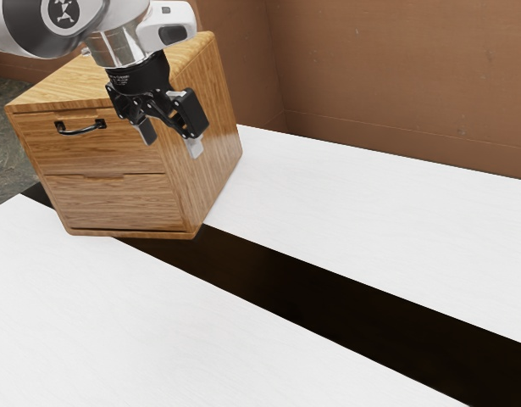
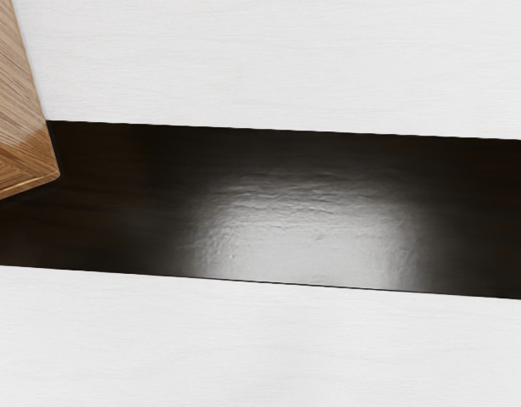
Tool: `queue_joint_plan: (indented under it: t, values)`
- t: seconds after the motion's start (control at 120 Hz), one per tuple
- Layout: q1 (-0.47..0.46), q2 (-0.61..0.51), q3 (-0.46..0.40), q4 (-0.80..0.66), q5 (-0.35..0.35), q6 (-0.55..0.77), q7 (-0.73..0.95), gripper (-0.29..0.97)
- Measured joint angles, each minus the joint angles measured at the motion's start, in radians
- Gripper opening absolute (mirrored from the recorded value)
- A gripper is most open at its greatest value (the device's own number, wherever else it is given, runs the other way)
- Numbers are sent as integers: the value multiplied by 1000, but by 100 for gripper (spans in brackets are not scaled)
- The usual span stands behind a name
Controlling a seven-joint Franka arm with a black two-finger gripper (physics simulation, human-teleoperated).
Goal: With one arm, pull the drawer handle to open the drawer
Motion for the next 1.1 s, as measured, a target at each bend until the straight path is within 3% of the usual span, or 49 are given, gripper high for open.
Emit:
queue_joint_plan:
  t: [0.167,0.267,0.358,0.408,0.5,0.55,0.667,0.783,1.1]
  values:
    - [-5,52,47,-26,-47,1,0,68]
    - [26,-90,39,44,-55,0,14,68]
    - [69,-149,-68,78,-64,10,102,68]
    - [17,-146,-145,84,-68,15,161,68]
    - [-45,-135,-189,67,-57,13,261,68]
    - [-23,-198,-201,-11,-52,13,315,68]
    - [-14,-459,-207,-259,-50,28,422,68]
    - [-36,-539,-150,-384,-47,77,541,68]
    - [-33,-497,85,-416,-53,131,881,68]
